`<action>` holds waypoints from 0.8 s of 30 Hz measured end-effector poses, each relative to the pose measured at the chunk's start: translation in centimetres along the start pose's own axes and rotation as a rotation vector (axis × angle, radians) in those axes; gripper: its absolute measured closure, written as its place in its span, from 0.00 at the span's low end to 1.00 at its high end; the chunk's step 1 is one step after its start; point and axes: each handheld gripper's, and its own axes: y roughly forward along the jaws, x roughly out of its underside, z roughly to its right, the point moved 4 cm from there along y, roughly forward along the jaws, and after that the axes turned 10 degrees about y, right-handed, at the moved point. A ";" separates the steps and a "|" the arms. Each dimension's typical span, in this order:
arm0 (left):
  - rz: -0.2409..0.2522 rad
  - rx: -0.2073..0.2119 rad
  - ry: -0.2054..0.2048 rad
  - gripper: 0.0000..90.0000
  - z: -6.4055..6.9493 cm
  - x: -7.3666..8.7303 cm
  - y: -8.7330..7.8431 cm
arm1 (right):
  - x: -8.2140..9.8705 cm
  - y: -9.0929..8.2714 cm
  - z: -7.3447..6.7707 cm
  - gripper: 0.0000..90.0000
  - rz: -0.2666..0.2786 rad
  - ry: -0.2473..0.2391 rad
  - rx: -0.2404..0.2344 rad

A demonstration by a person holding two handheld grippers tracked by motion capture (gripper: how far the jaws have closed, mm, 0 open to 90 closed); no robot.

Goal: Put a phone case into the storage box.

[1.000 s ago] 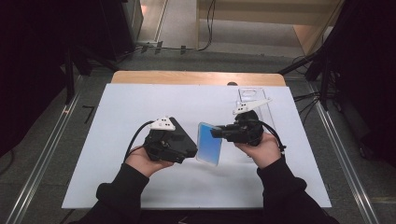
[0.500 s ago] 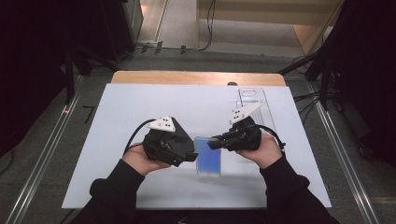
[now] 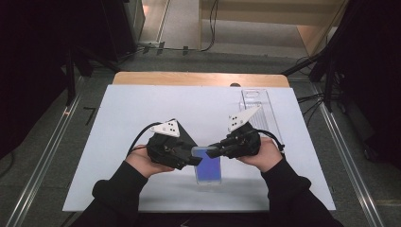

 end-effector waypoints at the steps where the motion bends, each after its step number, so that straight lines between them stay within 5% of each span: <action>1: -0.001 0.008 0.001 0.57 0.0 0.0 0.0 | 0.0 0.1 -0.1 0.85 -0.003 -0.009 -0.006; 10: 0.013 0.062 0.009 0.88 0.1 0.1 -0.3 | 0.0 0.2 -0.2 0.85 -0.005 -0.012 -0.046; 16: 0.025 0.108 -0.022 0.90 -0.1 0.0 -0.6 | 0.0 0.2 -0.2 0.84 0.010 -0.013 -0.059; 19: 0.019 0.091 -0.043 0.90 -0.3 0.1 -0.7 | -0.1 -0.1 0.1 0.65 0.061 0.013 -0.054; 24: 0.027 0.001 -0.094 0.90 -1.0 0.1 -1.3 | -0.3 -0.5 0.3 0.52 0.107 0.029 0.018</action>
